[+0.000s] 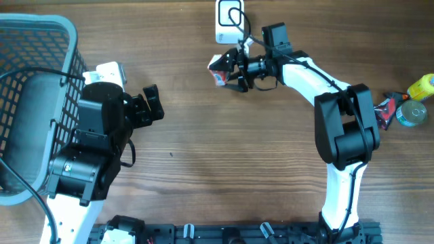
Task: Scan the item barcode
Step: 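Hold the snack pack against the scanner face with the right gripper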
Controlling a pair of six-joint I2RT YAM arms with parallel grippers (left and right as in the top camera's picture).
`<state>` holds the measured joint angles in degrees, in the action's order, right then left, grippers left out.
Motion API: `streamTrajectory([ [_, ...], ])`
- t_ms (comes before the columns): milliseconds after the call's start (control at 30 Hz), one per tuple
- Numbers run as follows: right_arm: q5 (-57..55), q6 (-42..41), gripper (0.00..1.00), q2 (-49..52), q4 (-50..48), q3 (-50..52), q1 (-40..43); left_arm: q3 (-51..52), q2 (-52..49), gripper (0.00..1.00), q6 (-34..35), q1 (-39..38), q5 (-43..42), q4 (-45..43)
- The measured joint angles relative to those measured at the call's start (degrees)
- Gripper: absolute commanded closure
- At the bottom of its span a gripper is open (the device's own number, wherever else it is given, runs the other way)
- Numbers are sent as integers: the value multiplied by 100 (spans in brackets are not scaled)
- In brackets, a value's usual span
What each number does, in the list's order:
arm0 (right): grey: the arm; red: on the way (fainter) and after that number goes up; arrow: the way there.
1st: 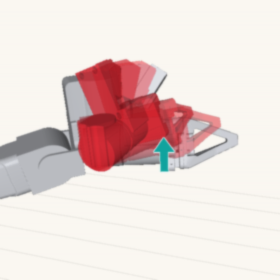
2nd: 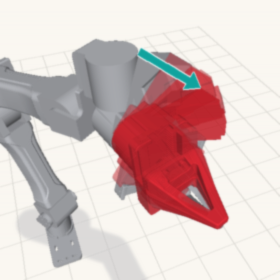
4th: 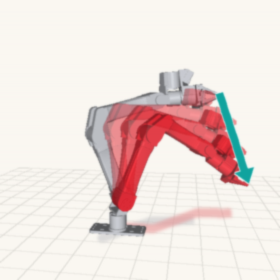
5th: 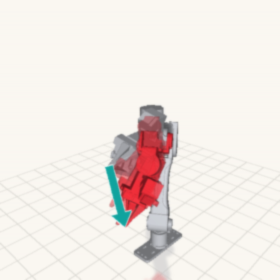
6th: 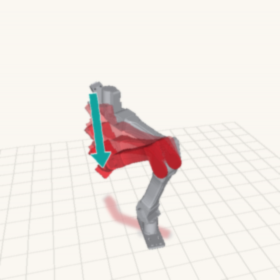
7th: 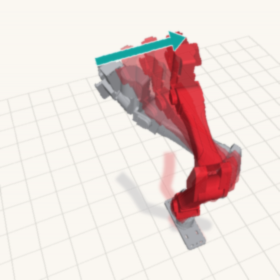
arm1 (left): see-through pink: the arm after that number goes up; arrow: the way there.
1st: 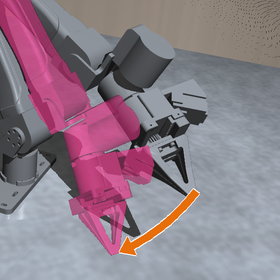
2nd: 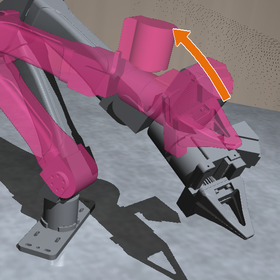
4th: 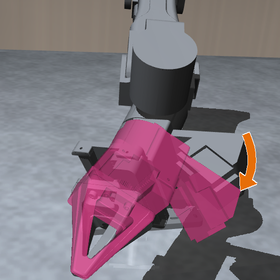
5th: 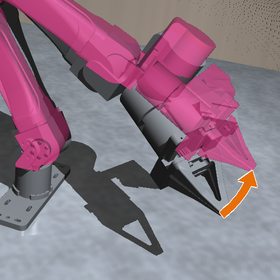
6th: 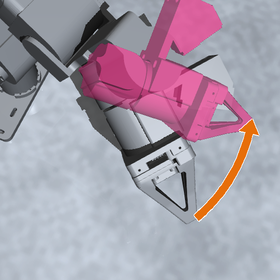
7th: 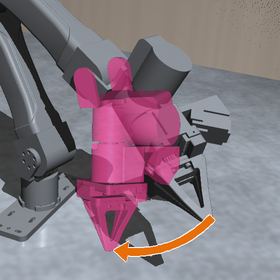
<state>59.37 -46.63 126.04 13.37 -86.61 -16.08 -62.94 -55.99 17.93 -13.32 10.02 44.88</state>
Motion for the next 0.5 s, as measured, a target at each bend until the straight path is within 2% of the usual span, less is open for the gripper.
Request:
streamTrajectory([
  [233,-2570,1565,17,2,-588,0,-57,0,-2,0,96,0,0,271],
  [267,-2887,1733,12,0,-619,0,-76,0,-2,0,111,0,0,271],
  [333,-3246,1932,3,2,-557,0,-103,0,-13,0,131,0,0,271],
  [500,-3794,2343,0,0,-133,-7,-184,0,-151,0,131,0,0,271],
])
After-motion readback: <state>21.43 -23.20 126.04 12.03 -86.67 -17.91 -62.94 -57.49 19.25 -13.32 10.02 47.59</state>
